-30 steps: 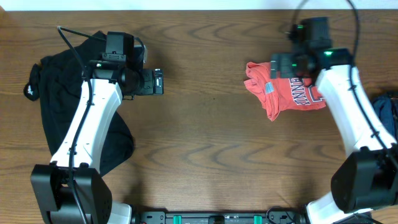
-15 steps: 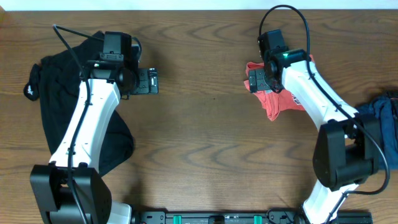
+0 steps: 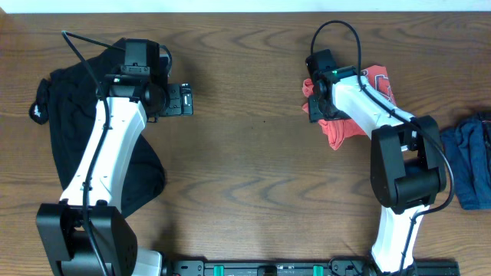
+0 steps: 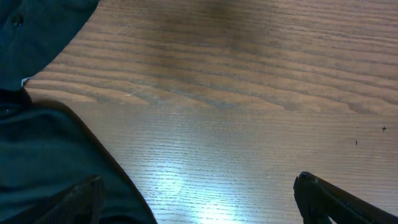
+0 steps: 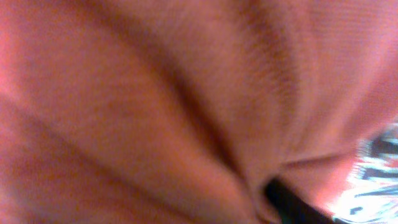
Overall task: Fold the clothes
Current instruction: 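Carry the folded shirt to the right table edge with the right gripper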
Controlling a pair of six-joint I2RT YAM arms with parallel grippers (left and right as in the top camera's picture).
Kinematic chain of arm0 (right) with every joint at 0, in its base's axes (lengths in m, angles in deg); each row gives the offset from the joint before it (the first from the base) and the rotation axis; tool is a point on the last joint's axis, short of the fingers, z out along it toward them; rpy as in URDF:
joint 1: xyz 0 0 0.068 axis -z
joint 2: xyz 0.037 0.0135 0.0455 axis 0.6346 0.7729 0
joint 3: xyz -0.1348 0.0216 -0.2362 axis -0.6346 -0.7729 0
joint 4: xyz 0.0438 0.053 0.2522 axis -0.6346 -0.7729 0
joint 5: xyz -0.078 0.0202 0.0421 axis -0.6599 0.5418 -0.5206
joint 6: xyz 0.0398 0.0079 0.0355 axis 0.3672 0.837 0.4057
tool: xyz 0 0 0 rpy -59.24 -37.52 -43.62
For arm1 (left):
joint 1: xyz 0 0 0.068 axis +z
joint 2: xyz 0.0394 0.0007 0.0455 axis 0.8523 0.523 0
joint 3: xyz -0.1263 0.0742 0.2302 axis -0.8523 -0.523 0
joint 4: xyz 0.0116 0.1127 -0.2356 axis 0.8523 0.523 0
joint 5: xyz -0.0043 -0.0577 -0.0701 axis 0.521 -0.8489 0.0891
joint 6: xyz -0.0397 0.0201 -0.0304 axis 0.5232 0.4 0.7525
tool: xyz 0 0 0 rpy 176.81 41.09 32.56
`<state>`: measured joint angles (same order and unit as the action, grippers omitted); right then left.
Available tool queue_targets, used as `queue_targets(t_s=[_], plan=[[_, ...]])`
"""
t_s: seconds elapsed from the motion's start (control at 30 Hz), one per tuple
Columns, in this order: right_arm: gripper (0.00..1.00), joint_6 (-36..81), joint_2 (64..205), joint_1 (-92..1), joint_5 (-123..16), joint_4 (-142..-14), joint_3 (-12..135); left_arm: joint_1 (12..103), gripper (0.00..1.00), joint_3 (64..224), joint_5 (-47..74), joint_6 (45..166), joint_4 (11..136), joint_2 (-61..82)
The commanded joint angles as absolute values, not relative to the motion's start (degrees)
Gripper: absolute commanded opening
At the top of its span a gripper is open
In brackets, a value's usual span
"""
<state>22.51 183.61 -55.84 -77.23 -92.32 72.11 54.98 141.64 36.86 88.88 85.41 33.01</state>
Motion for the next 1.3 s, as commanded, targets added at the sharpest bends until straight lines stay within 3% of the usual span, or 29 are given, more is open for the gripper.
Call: queue_targets(t_s=[0.0, 0.03, 0.33, 0.63, 0.97, 1.27], plan=[[0.10, 26.0, 184.5, -55.4, -81.9, -93.2, 71.9, 55.2, 0.98, 141.1, 37.5, 89.0, 85.4, 33.7], [0.01, 26.2, 184.3, -55.1, -82.3, -93.5, 72.0, 55.2, 0.98, 141.1, 37.5, 89.0, 85.4, 33.7], [0.01, 26.3, 177.8, -50.4, -81.1, -102.0, 74.3, 55.2, 0.98, 141.1, 37.5, 89.0, 85.3, 33.7], [0.01, 21.1, 159.1, -45.3, -80.9, -116.1, 81.3, 55.2, 0.98, 141.1, 37.5, 89.0, 85.1, 33.7], [0.01, 17.3, 142.8, -32.9, -89.8, -125.5, 87.1, 55.2, 0.98, 141.1, 37.5, 89.0, 85.1, 33.7], [0.01, 9.1, 139.0, -23.8, -103.6, -119.0, 88.9, 55.2, 0.98, 141.1, 37.5, 89.0, 85.1, 33.7]])
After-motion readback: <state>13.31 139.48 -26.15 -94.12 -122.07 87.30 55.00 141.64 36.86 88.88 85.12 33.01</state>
